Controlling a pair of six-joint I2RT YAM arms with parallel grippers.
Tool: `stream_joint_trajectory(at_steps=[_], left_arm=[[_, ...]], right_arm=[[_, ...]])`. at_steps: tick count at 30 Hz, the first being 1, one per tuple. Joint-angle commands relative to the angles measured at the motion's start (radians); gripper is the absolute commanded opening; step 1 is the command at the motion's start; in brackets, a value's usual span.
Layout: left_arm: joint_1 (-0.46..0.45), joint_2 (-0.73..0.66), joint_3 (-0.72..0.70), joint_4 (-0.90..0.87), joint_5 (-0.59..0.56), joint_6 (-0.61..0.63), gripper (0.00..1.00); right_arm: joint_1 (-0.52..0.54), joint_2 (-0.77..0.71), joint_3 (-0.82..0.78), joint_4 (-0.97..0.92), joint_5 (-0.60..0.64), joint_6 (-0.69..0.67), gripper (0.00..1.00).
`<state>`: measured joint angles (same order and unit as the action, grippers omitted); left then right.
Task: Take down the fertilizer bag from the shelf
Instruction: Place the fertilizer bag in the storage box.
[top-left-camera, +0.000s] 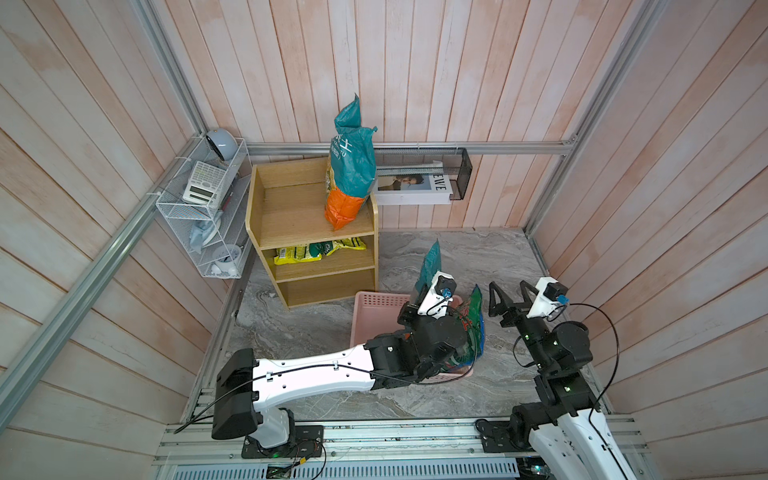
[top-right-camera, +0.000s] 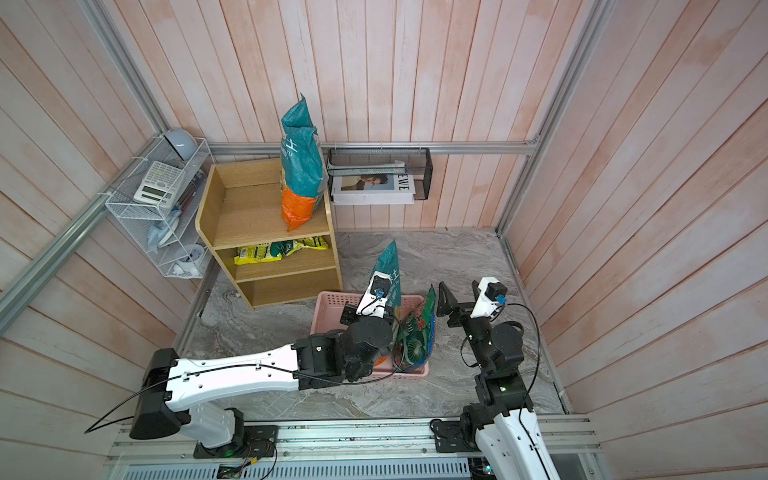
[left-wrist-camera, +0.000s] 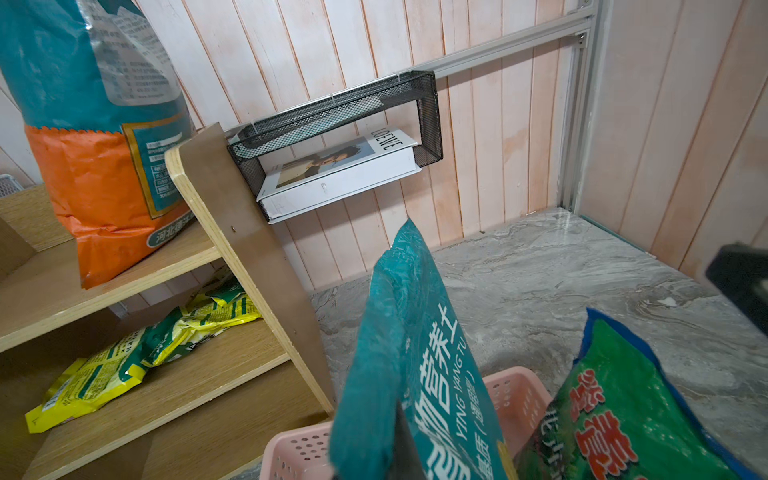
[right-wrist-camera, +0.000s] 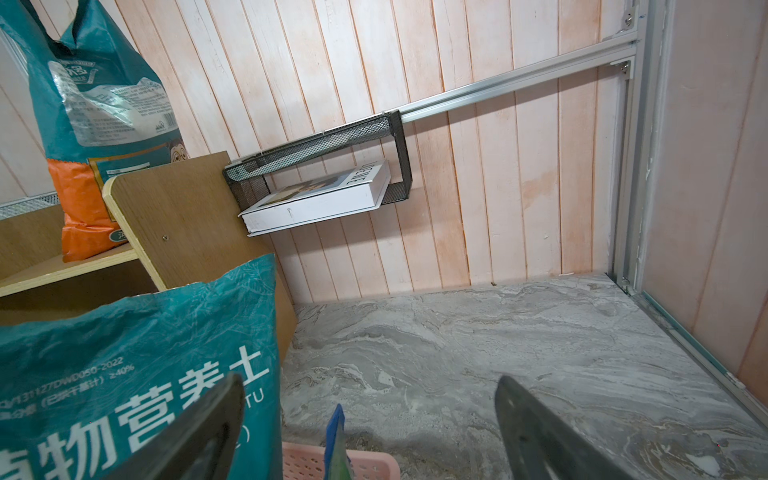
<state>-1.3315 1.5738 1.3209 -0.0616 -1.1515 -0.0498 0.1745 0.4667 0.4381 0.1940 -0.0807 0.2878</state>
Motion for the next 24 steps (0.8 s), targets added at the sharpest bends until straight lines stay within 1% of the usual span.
stream_joint_trajectory(at_steps=[1,6,10,11,12,15,19,24], left_arm=[[0.008,0.009,-0.019,0.228,-0.022,-0.014,0.00],[0.006,0.061,-0.037,0.282,-0.023,-0.072,0.00],[-0.029,0.101,-0.074,0.372,-0.084,-0.079,0.00],[-0.039,0.109,-0.080,0.372,-0.092,-0.091,0.00],[-0.048,0.118,-0.084,0.357,-0.096,-0.140,0.00],[-0.073,0.137,-0.110,0.341,-0.086,-0.232,0.00],[-0.094,0.163,-0.142,0.386,-0.082,-0.270,0.00],[-0.121,0.212,-0.133,0.391,-0.083,-0.310,0.00]], right_arm=[[0.002,-0.002,-0.008,0.019,-0.011,0.010,0.98],[0.002,0.000,-0.007,0.021,-0.011,0.011,0.98],[0.002,-0.001,-0.007,0.019,-0.012,0.009,0.98],[0.002,-0.002,-0.007,0.019,-0.011,0.009,0.98],[0.002,-0.002,-0.007,0.019,-0.010,0.010,0.98],[0.002,0.000,-0.007,0.019,-0.010,0.009,0.98],[0.002,0.001,-0.006,0.018,-0.012,0.010,0.98],[0.002,-0.003,-0.006,0.015,-0.007,0.008,0.98]])
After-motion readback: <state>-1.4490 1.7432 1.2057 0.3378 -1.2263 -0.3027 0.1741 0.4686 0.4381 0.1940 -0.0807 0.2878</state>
